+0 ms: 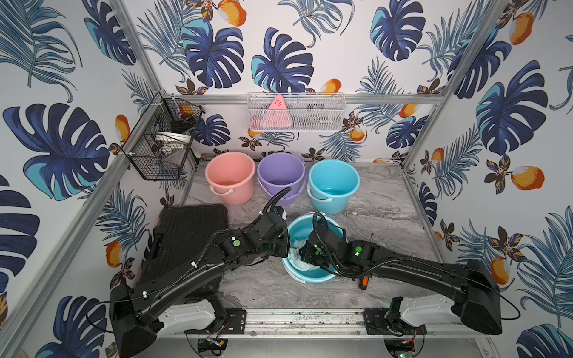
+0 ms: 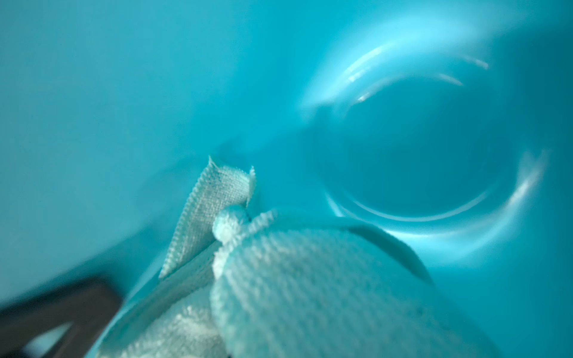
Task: Wipe the inside of the bucket with a cloth
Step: Wipe the dirt from the bucket.
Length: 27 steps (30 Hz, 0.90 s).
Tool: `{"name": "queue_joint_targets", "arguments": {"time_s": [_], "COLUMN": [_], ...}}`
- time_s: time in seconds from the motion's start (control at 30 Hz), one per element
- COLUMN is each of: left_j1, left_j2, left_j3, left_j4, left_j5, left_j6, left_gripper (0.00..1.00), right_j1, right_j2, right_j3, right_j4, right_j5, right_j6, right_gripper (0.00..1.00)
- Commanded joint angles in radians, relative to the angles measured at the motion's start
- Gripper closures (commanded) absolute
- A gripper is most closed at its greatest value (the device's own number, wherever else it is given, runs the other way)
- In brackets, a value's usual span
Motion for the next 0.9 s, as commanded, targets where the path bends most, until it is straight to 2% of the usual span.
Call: {"name": "queue_joint_targets", "arguments": {"time_s": [0.0,0.1,0.2,0.33,0.5,0.67,0.87], "left_j1": [-0.002,-0.002,-0.002,-0.001,-0.003,-0.002,-0.002], "left_j2": [0.006,0.005,0.005,0.006,0.014,0.014,0.024], "left_j3": [0.004,0.007,0.012,0.014,0.02,0.019,0.024], "left_j4": [-0.062,-0.064,-0.07,-0.072,-0.078,-0.078,-0.089], "left_j5": [0.031,0.036,0.04,0.051,0.081,0.098,0.126], "left_j6": [0.019,0.024,0.03,0.037,0.055,0.068,0.092], "left_gripper": [1.0,1.0,1.0,1.0,1.0,1.0,1.0], "right_j1": [0.0,0.0,0.001,0.0,0.001,0.0,-0.001], "right_j2": [-0.037,-0.052,-0.079,-0.129,-0.222,-0.295,-0.264], "right_j3": [0.029,0.056,0.041,-0.008,-0.074,-0.185,-0.211], "right_j4": [0.045,0.026,0.051,0.115,0.118,0.187,0.221], "right_j5": [0.042,0.078,0.086,0.043,-0.083,-0.078,-0.058], "right_j6": [-0.201,-0.409,-0.673,-1.063,-1.612,-2.105,-2.404], "right_gripper": [1.0,1.0,1.0,1.0,1.0,1.0,1.0]}}
